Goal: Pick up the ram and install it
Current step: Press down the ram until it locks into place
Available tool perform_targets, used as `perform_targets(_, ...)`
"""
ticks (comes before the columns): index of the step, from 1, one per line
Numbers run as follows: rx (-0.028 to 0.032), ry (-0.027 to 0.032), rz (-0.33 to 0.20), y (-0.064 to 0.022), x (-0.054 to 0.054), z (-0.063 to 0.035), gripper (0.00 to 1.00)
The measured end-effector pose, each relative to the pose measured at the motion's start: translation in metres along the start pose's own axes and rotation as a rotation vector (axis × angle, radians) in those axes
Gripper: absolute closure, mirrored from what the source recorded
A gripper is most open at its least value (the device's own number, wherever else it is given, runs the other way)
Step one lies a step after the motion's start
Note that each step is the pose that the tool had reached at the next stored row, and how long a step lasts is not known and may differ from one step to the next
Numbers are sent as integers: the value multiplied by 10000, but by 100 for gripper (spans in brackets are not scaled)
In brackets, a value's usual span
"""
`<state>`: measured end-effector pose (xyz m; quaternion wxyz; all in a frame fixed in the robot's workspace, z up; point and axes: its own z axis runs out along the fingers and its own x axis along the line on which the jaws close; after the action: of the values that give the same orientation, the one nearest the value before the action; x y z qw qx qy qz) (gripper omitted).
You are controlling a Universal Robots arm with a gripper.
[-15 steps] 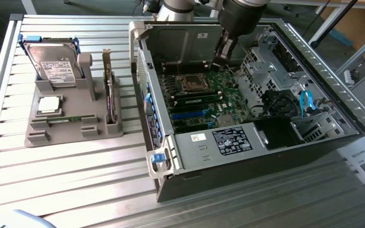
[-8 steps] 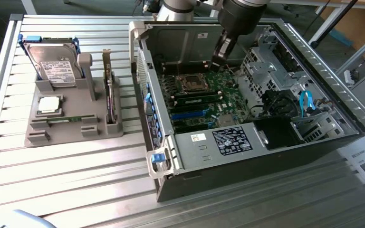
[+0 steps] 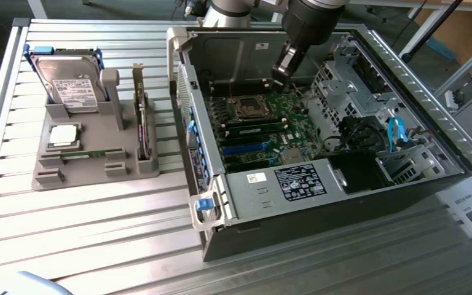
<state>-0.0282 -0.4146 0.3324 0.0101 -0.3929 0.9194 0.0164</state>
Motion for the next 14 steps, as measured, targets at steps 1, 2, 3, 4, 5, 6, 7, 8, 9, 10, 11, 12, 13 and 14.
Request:
perform_targets(1, 5, -4, 157, 0, 0, 0, 90)
perform_targets(2, 9, -7, 294, 0, 0, 0, 90)
perform_targets(3, 14, -10, 437, 0, 0, 0, 90)
perform_targets(4, 18, -13, 584, 0, 0, 0, 90)
perform_targets(5, 23, -16, 723, 0, 0, 0, 90)
perform_targets(6, 28, -19, 880, 0, 0, 0, 90)
perform_targets(7, 32, -23, 1013, 0, 0, 0, 90)
perform_targets(8, 37, -25, 1157, 0, 0, 0, 90)
perform_targets(9, 42, -29, 1307, 0, 0, 0, 90)
perform_targets(10, 46, -31, 1450, 0, 0, 0, 90)
perform_targets(11, 50, -35, 1592, 0, 0, 0, 90)
perform_targets(12, 55, -38, 1739, 0, 0, 0, 90)
perform_targets(13, 60, -41, 1883, 0, 0, 0, 90)
perform_targets(14, 65, -44, 2033, 0, 0, 0, 90)
